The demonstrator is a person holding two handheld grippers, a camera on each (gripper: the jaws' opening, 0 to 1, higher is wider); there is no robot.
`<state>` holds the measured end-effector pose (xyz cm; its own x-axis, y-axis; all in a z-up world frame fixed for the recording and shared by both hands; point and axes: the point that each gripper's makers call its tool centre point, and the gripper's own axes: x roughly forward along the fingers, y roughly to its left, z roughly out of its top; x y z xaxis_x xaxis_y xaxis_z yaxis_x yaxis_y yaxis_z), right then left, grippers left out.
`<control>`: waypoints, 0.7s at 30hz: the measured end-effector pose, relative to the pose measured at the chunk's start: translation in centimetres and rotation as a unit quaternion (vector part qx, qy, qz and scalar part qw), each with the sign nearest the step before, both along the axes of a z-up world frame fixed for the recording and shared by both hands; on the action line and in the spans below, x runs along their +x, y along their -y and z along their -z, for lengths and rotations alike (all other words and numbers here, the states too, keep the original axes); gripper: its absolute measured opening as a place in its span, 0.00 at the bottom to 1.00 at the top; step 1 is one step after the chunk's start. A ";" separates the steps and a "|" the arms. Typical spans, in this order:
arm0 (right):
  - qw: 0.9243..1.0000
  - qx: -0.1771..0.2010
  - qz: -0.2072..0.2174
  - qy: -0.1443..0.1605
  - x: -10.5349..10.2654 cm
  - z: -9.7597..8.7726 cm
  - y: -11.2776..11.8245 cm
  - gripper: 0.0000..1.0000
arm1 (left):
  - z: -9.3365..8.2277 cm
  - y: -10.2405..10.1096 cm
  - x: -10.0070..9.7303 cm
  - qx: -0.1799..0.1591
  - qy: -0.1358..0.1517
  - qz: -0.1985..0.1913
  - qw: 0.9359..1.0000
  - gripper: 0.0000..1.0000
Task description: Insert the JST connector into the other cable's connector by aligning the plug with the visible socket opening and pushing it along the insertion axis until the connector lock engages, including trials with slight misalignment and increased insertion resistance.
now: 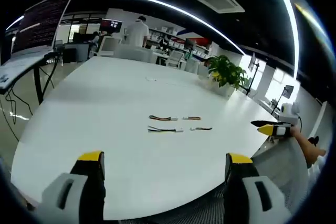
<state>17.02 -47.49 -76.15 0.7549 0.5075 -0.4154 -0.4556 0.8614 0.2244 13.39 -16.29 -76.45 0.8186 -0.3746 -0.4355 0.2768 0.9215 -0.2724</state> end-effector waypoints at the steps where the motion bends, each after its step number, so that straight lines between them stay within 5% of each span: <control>1: 1.000 0.000 0.000 0.000 0.0 0.0 0.0 0.99 | 0.0 0.0 0.0 0.000 0.000 0.000 1.000 0.93; 21: 1.000 0.000 0.000 -0.001 0.0 0.1 0.1 0.98 | 0.1 0.0 0.0 0.001 -0.002 0.000 1.000 0.93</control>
<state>17.03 -47.55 -76.20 0.7541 0.5075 -0.4168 -0.4558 0.8614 0.2242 13.40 -16.32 -76.52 0.8172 -0.3736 -0.4389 0.2755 0.9220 -0.2720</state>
